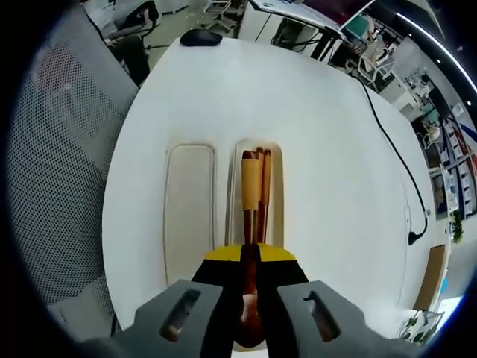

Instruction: Arrange the utensils inside the cutlery case until each visible utensil rests in its matching compartment.

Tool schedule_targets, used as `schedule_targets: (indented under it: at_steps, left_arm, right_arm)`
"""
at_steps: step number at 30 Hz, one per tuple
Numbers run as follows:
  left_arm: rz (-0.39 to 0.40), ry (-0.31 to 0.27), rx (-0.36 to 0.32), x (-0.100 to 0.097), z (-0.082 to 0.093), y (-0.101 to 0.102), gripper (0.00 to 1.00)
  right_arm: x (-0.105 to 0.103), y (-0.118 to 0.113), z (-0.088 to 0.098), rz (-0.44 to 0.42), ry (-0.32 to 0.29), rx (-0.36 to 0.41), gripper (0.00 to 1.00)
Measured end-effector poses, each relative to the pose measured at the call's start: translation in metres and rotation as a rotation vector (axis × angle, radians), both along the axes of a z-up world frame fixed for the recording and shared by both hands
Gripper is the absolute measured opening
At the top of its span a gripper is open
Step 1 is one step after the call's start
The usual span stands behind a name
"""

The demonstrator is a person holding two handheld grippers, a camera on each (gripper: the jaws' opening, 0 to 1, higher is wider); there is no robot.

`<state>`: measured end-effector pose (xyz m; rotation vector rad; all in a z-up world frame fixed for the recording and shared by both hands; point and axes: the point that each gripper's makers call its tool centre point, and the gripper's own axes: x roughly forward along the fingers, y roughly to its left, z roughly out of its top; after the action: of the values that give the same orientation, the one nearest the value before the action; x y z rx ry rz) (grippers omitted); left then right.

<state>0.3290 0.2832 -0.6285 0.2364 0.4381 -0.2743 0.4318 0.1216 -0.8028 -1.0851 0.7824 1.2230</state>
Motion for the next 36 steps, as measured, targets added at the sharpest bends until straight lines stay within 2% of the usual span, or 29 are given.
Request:
schedule_targets:
  at_steps: [18, 31, 36]
  left_arm:
    - [-0.001, 0.011, 0.004, -0.001, -0.002, 0.001, 0.48]
    - [0.002, 0.015, 0.006, -0.001, -0.002, 0.001, 0.48]
    - [0.002, 0.016, 0.006, -0.001, -0.003, 0.001, 0.48]
  right_arm:
    - [0.005, 0.008, -0.014, 0.047, 0.011, -0.047, 0.01]
    - [0.005, 0.012, -0.017, 0.096, -0.004, -0.077, 0.02]
    - [0.007, 0.014, -0.019, 0.091, -0.004, -0.08, 0.02]
